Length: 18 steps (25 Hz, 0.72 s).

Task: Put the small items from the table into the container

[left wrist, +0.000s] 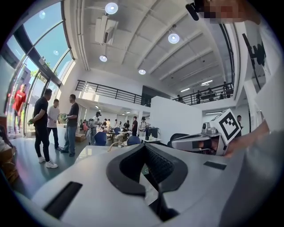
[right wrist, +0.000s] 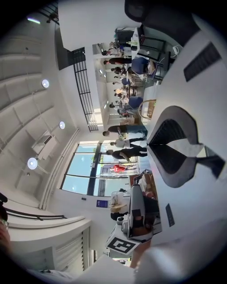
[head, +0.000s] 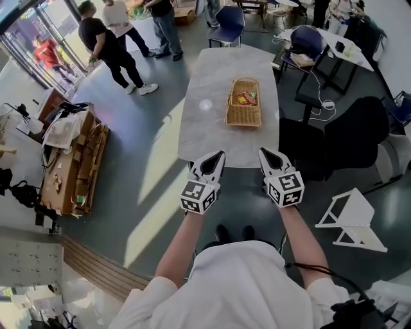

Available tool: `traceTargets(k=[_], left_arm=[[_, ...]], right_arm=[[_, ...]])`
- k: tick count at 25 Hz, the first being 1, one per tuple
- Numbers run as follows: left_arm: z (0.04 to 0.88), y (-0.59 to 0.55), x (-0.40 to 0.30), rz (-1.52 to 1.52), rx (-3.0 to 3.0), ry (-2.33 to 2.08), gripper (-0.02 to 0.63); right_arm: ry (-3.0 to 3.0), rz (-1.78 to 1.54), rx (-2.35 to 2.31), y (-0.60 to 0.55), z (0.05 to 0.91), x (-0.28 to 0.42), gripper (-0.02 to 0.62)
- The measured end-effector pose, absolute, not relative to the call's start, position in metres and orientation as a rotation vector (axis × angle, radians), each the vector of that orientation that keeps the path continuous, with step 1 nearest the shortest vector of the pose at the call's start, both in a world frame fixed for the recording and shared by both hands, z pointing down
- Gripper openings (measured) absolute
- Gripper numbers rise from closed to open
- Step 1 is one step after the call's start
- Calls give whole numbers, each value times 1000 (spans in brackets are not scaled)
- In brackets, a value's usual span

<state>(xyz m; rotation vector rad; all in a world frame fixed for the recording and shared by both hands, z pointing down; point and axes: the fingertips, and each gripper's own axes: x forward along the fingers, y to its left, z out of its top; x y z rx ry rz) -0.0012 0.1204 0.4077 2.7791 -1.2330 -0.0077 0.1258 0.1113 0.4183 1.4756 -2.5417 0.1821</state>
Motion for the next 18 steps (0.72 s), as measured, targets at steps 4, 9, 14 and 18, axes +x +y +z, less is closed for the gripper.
traceTargets(k=[4, 9, 14, 18], left_arm=[[401, 121, 9, 4, 2796, -1236, 6], [395, 124, 11, -14, 2803, -1259, 6], [384, 124, 14, -39, 2808, -1270, 6], [381, 123, 6, -52, 2799, -1278, 6]], right_arm=[[-2547, 157, 1487, 109, 410, 137, 12], [-2571, 110, 1463, 112, 400, 138, 12], [-2589, 108, 1467, 108, 391, 137, 12], [-2596, 111, 1460, 108, 389, 131, 12]])
